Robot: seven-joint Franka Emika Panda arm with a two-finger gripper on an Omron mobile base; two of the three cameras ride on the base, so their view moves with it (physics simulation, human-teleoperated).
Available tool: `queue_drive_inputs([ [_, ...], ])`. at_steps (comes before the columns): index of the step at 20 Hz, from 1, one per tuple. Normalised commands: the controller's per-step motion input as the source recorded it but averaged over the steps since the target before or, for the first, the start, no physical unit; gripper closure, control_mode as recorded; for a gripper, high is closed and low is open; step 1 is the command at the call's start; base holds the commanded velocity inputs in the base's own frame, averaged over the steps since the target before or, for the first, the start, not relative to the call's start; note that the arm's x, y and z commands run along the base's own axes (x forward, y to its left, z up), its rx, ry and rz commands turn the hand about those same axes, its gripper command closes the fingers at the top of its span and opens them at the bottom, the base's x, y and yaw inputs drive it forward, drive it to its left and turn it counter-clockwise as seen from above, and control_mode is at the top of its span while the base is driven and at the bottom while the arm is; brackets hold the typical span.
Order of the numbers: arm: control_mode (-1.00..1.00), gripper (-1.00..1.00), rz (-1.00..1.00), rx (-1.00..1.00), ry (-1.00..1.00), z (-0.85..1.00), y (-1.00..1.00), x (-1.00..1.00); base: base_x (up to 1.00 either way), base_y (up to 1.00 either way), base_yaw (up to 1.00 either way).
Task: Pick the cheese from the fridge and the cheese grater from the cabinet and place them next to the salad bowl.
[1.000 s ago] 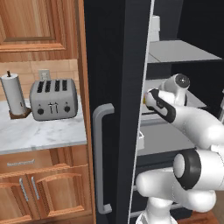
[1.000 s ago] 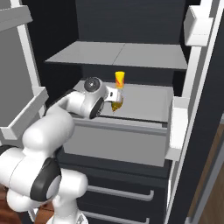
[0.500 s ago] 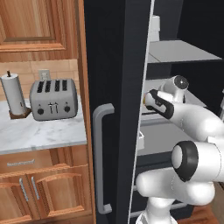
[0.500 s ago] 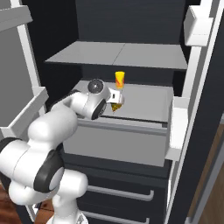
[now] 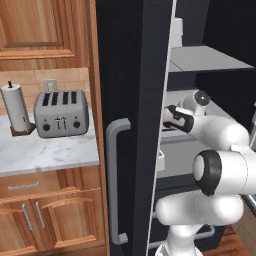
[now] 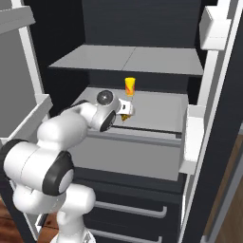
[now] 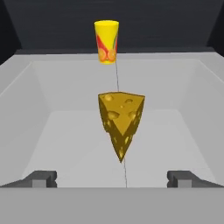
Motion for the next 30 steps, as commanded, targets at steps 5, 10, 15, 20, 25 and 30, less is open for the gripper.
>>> queue_drive_inputs([
  [5, -1.0, -1.0, 0.0, 0.0, 0.0, -0.14, -0.14, 0.23, 0.0, 0.0, 0.0],
  [10, -1.0, -1.0, 0.0, 0.0, 0.0, -0.16, -0.16, 0.2, 0.0, 0.0, 0.0],
  [15, -1.0, -1.0, 0.0, 0.0, 0.0, -0.11, -0.06, 0.3, 0.0, 0.0, 0.0],
  [20, -1.0, -1.0, 0.0, 0.0, 0.0, -0.11, 0.0, 0.33, 0.0, 0.0, 0.0],
  [25, -1.0, -1.0, 0.0, 0.0, 0.01, -0.15, 0.0, 0.29, 0.0, 0.0, 0.0],
  [30, -1.0, -1.0, 0.0, 0.0, 0.01, -0.2, -0.01, 0.32, 0.0, 0.0, 0.0],
])
